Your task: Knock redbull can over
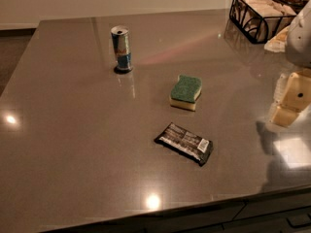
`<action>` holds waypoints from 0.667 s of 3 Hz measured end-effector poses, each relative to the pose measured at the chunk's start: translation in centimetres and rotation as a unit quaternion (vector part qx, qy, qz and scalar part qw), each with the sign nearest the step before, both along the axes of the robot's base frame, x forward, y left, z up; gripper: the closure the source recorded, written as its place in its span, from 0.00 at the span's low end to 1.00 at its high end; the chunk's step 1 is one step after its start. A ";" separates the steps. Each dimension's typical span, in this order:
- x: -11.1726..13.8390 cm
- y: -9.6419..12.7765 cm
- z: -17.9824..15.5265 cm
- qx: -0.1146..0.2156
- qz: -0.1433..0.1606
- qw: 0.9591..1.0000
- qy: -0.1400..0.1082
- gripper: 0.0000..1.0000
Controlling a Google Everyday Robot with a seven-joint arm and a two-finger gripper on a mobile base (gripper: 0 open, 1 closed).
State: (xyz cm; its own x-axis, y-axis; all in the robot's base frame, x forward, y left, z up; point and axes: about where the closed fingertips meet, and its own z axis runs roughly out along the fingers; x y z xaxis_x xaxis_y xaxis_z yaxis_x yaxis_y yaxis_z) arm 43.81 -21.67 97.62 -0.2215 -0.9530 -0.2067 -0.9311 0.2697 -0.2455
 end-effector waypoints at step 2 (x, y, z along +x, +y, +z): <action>1.3 0.6 0.0 0.026 -0.016 0.999 -0.009 0.00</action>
Offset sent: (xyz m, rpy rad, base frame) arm 0.0343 0.0135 -0.0056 0.1404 -0.0283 -0.0826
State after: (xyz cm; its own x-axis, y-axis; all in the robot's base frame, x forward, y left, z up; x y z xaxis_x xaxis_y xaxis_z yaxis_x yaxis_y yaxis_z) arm 45.09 -21.09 97.59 -0.2467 -0.9333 -0.2610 -0.9174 0.3117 -0.2474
